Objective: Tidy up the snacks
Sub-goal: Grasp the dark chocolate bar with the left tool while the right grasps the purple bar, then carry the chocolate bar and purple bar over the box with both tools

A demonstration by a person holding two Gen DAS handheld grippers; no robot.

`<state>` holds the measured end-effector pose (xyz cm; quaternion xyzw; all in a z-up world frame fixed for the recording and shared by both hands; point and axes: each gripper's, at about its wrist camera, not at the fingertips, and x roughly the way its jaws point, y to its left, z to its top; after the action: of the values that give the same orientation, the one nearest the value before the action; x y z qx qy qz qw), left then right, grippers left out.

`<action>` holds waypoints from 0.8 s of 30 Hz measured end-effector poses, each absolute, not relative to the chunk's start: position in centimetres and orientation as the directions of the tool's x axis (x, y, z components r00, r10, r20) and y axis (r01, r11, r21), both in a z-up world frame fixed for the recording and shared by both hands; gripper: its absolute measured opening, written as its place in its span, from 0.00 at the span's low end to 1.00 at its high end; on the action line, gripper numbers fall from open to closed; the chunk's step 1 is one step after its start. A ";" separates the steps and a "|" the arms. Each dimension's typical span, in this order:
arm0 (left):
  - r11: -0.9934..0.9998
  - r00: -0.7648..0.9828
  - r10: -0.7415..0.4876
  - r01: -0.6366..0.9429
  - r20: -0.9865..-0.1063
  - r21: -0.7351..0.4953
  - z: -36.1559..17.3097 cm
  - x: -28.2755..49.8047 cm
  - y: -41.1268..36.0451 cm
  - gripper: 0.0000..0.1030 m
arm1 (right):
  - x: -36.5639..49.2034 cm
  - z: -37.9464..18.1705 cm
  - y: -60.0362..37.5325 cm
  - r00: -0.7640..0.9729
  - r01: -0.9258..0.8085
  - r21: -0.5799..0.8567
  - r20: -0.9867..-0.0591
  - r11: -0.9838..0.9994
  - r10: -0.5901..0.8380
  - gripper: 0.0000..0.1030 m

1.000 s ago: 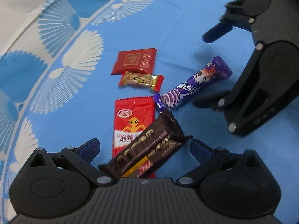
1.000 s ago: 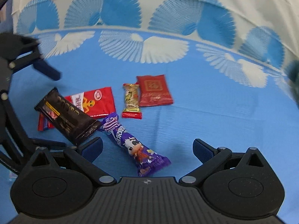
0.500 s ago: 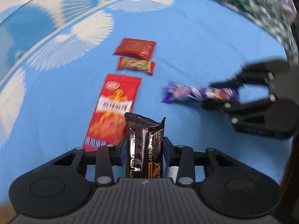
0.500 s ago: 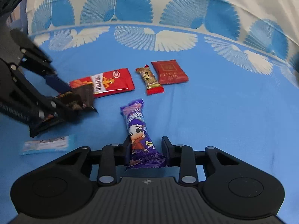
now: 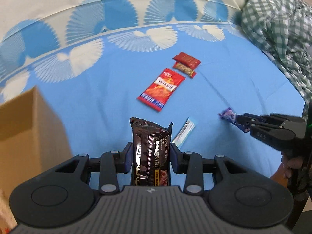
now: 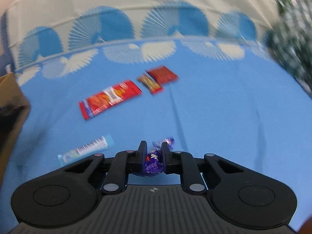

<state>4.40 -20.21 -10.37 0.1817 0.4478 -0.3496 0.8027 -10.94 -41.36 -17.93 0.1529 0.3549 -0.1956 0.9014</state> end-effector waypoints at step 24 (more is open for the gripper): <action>0.755 0.371 -0.420 0.649 -0.828 -0.092 -5.6 1.4 -13.0 0.41 | -13.4 -15.7 -38.7 0.648 0.532 0.200 -0.722 0.823 -0.244 0.17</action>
<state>1.38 -12.99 -5.60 0.1257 0.4557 -0.3268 0.8184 -13.44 -38.70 -15.72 0.2014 0.3577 -0.2192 0.8851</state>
